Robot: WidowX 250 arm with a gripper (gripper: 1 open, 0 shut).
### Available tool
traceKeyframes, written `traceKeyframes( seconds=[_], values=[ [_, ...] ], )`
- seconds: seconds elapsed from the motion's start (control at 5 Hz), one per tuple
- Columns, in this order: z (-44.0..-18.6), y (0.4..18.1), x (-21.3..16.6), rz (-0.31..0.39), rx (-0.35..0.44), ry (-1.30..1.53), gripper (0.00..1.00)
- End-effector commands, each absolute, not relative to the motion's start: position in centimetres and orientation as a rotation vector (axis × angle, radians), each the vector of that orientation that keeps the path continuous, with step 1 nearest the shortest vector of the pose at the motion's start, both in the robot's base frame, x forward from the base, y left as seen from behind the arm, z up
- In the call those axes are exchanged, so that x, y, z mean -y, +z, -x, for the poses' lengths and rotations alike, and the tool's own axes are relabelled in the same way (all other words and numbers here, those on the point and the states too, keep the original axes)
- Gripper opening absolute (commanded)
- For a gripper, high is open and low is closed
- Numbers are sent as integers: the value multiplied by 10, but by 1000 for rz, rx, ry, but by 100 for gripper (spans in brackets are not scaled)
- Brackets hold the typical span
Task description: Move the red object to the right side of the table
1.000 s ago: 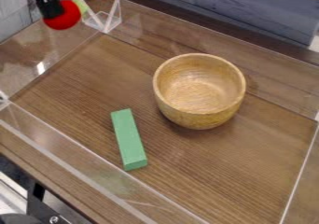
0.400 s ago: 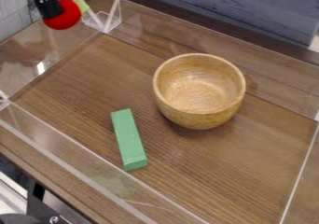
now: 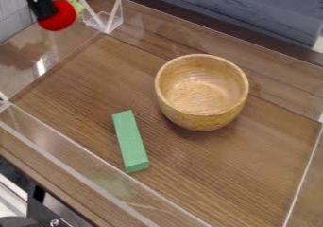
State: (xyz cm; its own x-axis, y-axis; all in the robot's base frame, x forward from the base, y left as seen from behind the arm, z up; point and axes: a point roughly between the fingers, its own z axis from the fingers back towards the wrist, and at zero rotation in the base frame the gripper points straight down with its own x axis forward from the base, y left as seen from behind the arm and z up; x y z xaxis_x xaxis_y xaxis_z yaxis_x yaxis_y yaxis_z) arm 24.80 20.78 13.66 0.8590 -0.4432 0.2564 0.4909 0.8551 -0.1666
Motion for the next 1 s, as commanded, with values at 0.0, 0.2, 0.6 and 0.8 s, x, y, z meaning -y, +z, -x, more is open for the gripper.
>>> traceKeyframes(
  seconds=[0.0,0.2,0.6,0.8],
  values=[
    [-242,150,-213,180,256,-505,0],
    [-239,143,-188,195,262,-593,0],
    [-236,161,-116,202,309,-669,0],
    [-242,151,-75,222,309,-707,0]
  ],
)
